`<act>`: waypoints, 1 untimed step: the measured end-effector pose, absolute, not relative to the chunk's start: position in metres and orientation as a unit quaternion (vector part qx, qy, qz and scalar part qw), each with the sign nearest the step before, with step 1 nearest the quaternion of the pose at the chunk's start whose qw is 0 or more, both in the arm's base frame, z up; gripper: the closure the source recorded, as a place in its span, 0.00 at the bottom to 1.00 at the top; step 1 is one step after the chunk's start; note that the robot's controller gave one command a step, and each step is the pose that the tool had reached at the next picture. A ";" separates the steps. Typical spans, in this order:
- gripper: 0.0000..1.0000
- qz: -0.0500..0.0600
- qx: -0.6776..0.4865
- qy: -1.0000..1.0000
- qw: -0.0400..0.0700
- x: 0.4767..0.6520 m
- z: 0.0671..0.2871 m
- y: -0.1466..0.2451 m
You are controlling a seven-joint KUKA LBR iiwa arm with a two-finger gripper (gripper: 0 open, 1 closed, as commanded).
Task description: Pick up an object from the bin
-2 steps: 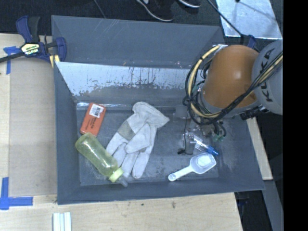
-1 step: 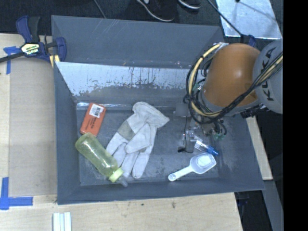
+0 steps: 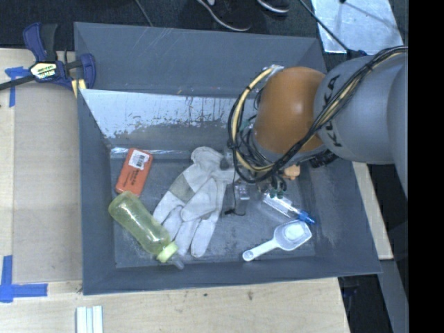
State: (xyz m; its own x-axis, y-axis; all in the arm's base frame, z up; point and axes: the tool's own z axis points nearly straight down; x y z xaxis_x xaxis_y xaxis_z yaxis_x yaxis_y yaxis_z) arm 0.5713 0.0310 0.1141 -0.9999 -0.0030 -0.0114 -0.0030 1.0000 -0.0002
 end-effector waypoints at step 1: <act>0.00 0.002 0.014 1.000 0.002 0.566 0.071 0.041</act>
Offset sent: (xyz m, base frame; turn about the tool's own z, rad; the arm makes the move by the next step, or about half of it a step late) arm 0.0168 0.0306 -0.0441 -0.1349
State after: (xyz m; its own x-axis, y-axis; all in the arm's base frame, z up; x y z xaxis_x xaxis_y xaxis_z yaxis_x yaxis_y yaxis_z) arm 0.5663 0.0414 0.0707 -0.9996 0.0282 -0.0040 0.0282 0.9996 0.0045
